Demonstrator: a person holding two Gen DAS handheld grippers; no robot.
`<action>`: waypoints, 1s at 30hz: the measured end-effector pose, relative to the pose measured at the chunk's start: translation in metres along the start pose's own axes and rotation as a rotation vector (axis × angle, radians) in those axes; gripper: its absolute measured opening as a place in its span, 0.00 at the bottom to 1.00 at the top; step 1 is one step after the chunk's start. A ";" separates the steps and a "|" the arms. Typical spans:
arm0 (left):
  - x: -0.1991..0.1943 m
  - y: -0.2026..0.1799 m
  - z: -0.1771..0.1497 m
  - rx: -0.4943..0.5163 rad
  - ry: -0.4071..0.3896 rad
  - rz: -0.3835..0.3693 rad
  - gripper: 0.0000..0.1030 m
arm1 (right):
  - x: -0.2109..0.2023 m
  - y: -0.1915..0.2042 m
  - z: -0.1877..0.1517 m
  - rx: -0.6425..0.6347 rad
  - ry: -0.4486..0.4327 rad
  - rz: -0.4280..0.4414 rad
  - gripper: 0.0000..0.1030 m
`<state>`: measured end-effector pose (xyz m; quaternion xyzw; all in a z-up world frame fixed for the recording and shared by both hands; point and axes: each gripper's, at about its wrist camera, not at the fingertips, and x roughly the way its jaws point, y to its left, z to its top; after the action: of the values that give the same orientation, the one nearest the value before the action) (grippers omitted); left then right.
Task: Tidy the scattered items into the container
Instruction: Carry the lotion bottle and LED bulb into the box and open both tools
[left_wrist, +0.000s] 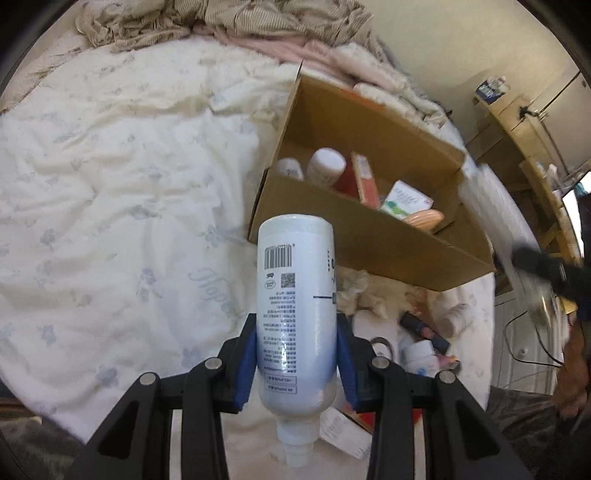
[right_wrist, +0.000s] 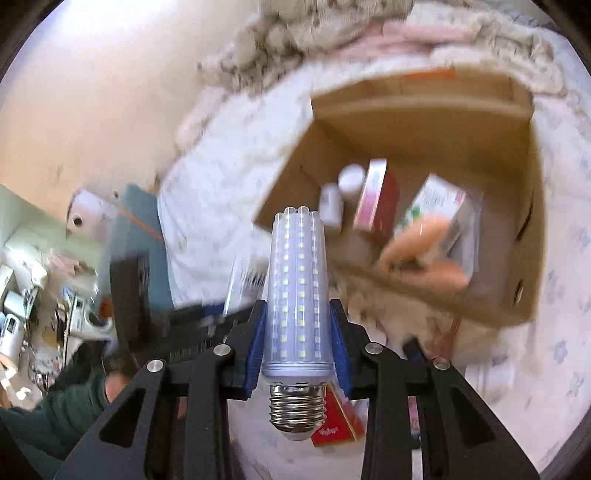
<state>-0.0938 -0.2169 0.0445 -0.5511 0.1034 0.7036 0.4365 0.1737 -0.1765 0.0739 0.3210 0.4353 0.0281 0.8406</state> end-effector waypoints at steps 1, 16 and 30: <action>0.015 -0.027 0.026 0.003 -0.009 0.010 0.37 | 0.013 0.019 0.004 0.002 -0.026 -0.012 0.34; 0.085 -0.164 0.172 0.156 -0.010 0.011 0.38 | 0.041 -0.057 0.065 0.112 -0.094 -0.425 0.34; 0.199 -0.202 0.201 0.178 0.172 0.115 0.38 | 0.073 -0.076 0.057 0.139 0.028 -0.557 0.35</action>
<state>-0.0868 0.1296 0.0146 -0.5618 0.2339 0.6655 0.4322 0.2439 -0.2426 0.0023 0.2454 0.5192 -0.2296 0.7858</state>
